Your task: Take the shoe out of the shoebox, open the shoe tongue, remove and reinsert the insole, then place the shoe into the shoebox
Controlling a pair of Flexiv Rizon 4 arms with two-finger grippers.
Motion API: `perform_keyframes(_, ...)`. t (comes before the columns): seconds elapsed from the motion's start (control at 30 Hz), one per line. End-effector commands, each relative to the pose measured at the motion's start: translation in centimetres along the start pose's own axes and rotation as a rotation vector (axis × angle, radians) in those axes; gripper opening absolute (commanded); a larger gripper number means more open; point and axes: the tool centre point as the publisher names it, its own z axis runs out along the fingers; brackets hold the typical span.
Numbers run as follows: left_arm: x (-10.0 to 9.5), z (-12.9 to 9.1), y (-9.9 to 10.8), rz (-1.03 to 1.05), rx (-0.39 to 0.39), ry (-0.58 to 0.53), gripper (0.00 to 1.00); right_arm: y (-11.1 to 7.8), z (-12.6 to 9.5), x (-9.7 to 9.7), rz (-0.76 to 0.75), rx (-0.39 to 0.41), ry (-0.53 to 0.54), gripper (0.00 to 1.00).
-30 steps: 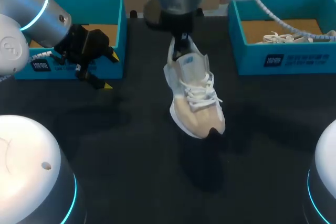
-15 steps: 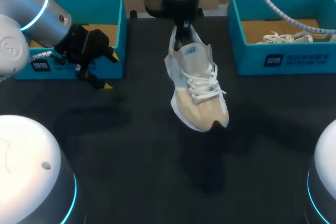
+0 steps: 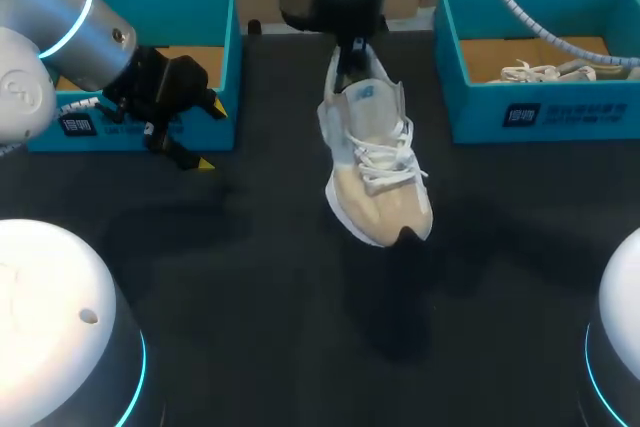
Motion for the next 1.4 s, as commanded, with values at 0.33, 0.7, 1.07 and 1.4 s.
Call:
perform_keyframes(0.33, 0.1, 0.0, 0.0, 0.001, -0.002, -0.001, 1.00, -6.6, 2.1, -8.0, -0.008, -0.042, 0.025, 0.00)
perform_keyframes(0.7, 0.1, 0.0, 0.0, 0.001, -0.002, -0.001, 1.00, -9.9, 4.3, -12.7, 0.023, -0.042, 0.007, 0.00)
perform_keyframes(1.07, 0.1, 0.0, 0.0, 0.001, -0.002, -0.001, 1.00, -9.9, 4.4, -12.8, 0.036, -0.042, -0.004, 0.00)
perform_keyframes(1.4, 0.1, 0.0, 0.0, 0.001, -0.002, -0.001, 1.00, -10.0, 5.1, -13.8, 0.041, -0.043, 0.002, 0.00)
